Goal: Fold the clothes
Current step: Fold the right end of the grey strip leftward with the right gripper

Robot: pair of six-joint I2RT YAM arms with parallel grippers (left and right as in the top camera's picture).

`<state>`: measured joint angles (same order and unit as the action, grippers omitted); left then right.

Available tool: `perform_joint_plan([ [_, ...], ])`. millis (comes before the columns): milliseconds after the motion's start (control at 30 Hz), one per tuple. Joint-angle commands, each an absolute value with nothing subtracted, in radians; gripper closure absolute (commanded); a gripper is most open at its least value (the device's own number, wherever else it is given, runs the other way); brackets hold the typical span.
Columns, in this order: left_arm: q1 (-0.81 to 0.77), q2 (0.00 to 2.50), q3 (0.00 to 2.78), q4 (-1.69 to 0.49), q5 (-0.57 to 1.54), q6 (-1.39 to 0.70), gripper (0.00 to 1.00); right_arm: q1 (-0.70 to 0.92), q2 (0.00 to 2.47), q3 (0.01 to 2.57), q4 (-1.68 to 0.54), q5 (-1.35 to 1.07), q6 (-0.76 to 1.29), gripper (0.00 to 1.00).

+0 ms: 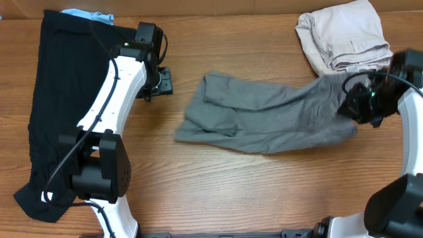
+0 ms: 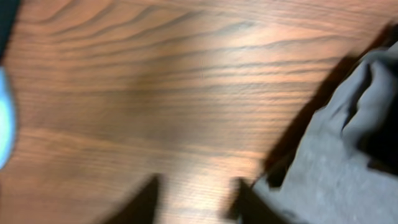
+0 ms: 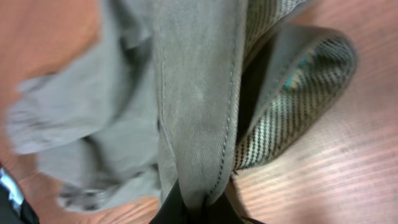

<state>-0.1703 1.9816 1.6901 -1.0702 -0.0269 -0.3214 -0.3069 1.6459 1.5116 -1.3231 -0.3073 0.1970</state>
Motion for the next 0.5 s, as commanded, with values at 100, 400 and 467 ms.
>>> perform_joint_plan([
  [100,-0.182,1.978,1.562,-0.921,0.153,-0.311,0.96,-0.137,1.603,1.605,-1.329,-0.316,0.187,0.96],
  [400,-0.184,1.979,1.427,-0.773,0.186,-0.33,0.96,0.178,1.614,1.605,-1.168,-0.311,0.333,0.96],
  [467,-0.184,1.979,1.413,-0.757,0.186,-0.33,0.96,0.236,1.629,1.604,-1.136,-0.278,0.373,0.96],
])
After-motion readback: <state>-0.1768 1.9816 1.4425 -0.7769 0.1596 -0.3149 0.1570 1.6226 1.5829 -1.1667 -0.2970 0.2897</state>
